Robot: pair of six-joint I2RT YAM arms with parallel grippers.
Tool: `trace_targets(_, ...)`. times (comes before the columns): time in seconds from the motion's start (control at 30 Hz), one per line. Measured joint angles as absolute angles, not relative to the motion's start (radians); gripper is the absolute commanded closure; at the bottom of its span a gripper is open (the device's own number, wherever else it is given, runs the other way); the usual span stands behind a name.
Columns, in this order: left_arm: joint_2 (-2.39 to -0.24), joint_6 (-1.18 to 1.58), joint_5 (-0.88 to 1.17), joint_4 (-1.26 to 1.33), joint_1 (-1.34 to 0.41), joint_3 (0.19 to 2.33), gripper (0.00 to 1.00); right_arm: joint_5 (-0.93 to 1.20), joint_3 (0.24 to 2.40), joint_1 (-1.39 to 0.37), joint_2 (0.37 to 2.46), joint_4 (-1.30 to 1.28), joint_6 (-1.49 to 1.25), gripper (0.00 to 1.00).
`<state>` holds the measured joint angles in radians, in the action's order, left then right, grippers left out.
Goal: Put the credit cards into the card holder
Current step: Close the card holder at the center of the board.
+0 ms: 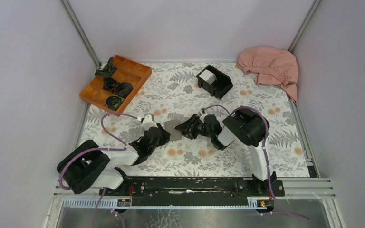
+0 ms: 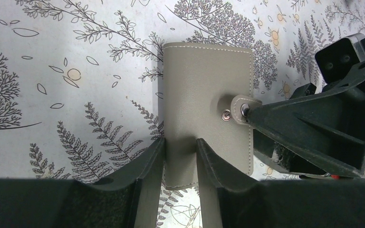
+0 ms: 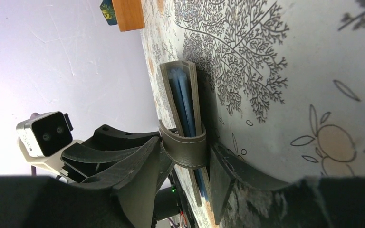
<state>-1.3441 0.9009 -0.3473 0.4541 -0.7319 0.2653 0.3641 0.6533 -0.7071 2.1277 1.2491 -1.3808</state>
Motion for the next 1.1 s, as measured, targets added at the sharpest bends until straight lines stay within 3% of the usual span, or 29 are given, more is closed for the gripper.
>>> trace_targets(0.27, -1.347, 0.899, -0.348, 0.458, -0.732, 0.265, 0.64, 0.36, 0.653, -0.707, 2.135, 1.284, -1.406, 0.46)
trace_targets(1.1, -1.363, 0.894, -0.36, 0.454, -0.722, 0.281, 0.64, 0.36, 0.692, -0.707, 2.195, 1.338, -1.422, 0.52)
